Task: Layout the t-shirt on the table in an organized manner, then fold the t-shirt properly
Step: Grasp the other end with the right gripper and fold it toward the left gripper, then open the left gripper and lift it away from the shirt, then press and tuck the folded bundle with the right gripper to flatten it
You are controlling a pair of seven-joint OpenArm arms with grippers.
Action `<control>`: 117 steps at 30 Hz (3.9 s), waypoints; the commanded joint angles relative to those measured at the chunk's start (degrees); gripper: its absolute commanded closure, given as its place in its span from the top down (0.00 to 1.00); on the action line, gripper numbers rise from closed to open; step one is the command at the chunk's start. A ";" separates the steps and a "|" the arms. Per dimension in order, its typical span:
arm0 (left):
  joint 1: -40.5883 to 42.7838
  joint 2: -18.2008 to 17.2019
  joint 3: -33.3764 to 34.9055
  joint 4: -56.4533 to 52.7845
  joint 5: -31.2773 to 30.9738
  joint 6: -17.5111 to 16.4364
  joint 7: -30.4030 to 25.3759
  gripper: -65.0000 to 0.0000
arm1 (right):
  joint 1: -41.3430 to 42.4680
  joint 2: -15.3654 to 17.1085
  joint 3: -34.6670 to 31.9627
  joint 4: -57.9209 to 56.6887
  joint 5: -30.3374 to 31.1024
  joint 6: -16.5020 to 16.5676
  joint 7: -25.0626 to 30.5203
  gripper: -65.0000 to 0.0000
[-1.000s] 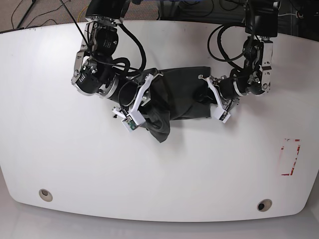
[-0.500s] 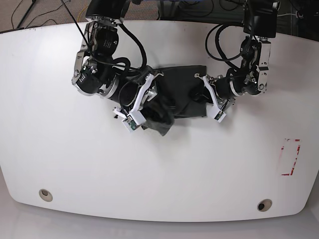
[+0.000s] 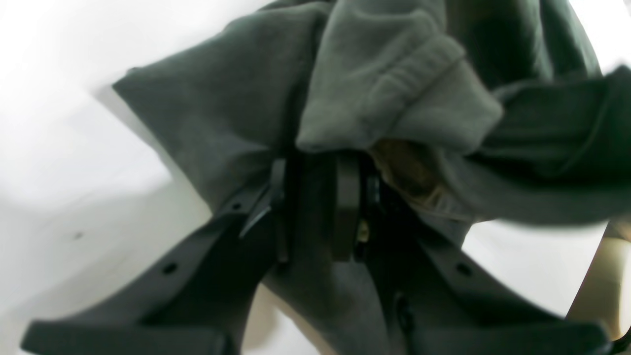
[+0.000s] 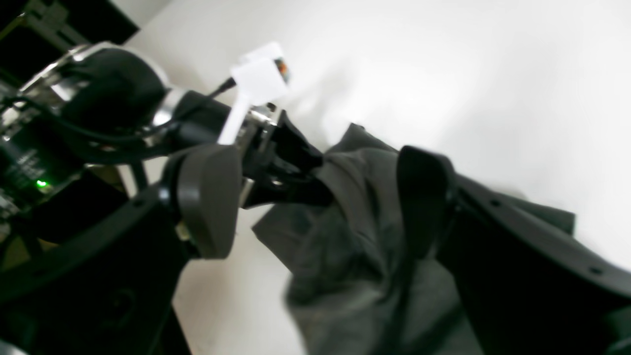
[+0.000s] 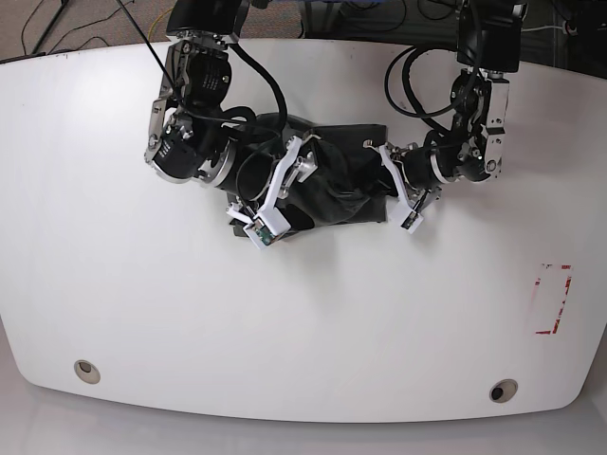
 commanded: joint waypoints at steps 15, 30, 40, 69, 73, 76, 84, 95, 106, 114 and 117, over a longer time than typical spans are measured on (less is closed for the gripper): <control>0.13 0.58 -0.79 8.00 -1.16 0.62 3.98 0.49 | 0.03 7.38 1.25 1.01 -3.54 0.10 1.71 0.66; 1.63 -4.08 -11.96 16.79 -11.62 0.62 6.44 0.50 | 1.26 7.21 0.98 0.66 -3.89 0.10 1.71 0.67; 5.76 -14.63 -28.40 18.11 -20.94 0.53 6.44 0.49 | 3.19 7.12 -8.25 -4.79 -3.98 0.10 6.63 0.67; 16.92 -21.49 -39.74 18.28 -24.10 -0.44 6.44 0.49 | 12.51 8.00 -28.38 -23.69 -18.22 0.10 30.10 0.66; 17.19 -21.40 -39.65 18.20 -23.92 -3.78 6.44 0.49 | 12.42 8.09 -28.29 -24.04 -22.09 0.10 31.51 0.66; 17.45 -20.43 -39.65 18.20 -23.66 -5.89 6.44 0.49 | 12.33 8.17 -28.29 -24.04 -24.55 0.10 32.74 0.66; 17.54 -20.00 -39.56 18.20 -23.57 -6.55 6.44 0.49 | 12.07 8.26 -25.13 -25.71 -29.56 0.10 35.82 0.66; 17.54 -20.00 -37.89 18.11 -23.57 -6.55 6.44 0.49 | 12.60 8.26 -22.84 -32.31 -30.62 0.10 42.32 0.23; 17.54 -20.00 -37.89 18.02 -23.57 -6.55 6.44 0.49 | 11.46 8.79 -23.02 -29.58 -30.35 0.10 42.94 0.00; 17.63 -20.00 -36.75 17.93 -23.49 -6.50 6.44 0.49 | 10.93 7.38 -22.84 -22.37 -30.53 0.10 37.58 0.00; 18.33 -20.00 -35.69 17.93 -22.87 -6.50 6.44 0.49 | 11.02 6.59 -22.84 -20.53 -30.62 0.10 36.17 0.00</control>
